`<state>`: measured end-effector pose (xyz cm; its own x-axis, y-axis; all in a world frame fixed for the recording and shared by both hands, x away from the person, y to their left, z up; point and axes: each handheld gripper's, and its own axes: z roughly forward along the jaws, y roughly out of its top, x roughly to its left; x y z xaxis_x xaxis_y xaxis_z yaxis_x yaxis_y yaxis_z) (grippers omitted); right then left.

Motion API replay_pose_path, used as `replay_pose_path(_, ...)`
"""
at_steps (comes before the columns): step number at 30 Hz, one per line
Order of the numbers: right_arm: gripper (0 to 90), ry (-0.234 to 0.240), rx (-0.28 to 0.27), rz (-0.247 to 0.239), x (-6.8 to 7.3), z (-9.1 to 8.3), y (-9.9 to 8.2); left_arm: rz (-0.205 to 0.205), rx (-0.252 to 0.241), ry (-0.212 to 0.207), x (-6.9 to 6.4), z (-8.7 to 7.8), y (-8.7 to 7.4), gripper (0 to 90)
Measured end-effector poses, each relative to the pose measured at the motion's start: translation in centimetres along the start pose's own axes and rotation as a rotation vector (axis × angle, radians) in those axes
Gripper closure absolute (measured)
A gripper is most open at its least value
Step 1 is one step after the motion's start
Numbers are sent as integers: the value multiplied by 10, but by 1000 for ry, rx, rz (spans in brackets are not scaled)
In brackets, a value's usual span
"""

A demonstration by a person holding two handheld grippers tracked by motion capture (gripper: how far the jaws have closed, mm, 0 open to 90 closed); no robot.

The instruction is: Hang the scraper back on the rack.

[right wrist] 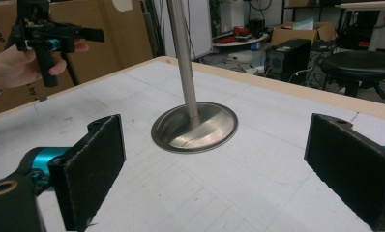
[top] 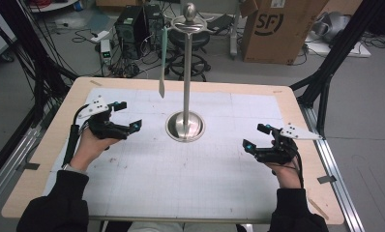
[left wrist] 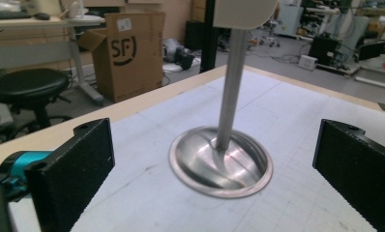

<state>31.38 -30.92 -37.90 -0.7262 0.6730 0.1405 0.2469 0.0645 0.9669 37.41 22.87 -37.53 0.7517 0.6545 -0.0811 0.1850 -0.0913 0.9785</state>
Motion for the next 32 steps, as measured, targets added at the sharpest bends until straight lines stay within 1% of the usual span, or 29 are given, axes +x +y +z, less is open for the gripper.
replay_pose_path(1,65,0,0,0,0,0,0,2,-9,16,2,-3,-2,17)
replay_pose_path(3,65,0,0,2,0,0,0,-4,-23,29,4,-10,-4,16)
replay_pose_path(5,65,1,1,2,0,0,0,2,-38,40,5,-16,-7,16)
replay_pose_path(7,65,-2,0,5,0,1,-1,1,-25,45,4,-20,-8,16)
replay_pose_path(8,65,-5,0,5,-1,1,-1,9,-25,48,3,-22,-9,16)
replay_pose_path(10,64,-17,-3,9,-1,1,-2,20,-49,44,-1,-25,-11,16)
replay_pose_path(11,60,-27,-5,9,-1,1,-2,24,-48,41,-3,-26,-12,17)
replay_pose_path(12,10,-35,-6,15,-1,1,-2,31,-48,36,-4,-26,-14,16)
replay_pose_path(14,5,-44,-6,17,-2,1,-2,37,-28,33,-5,-26,-17,16)
replay_pose_path(16,5,-54,-10,16,-3,1,-3,36,-31,31,-6,-27,-18,16)
replay_pose_path(18,5,-60,-14,24,-3,0,-3,48,-24,32,-6,-28,-19,16)
replay_pose_path(21,5,-64,-15,18,-4,0,-3,45,-29,21,-6,-30,-20,16)
replay_pose_path(23,5,-64,-11,21,-5,0,-4,45,-29,23,-5,-31,-22,17)
replay_pose_path(28,5,-61,-2,23,-6,1,-6,24,-35,39,1,-37,-27,17)
replay_pose_path(32,5,-56,-2,22,-6,2,-7,15,-39,38,0,-40,-27,16)
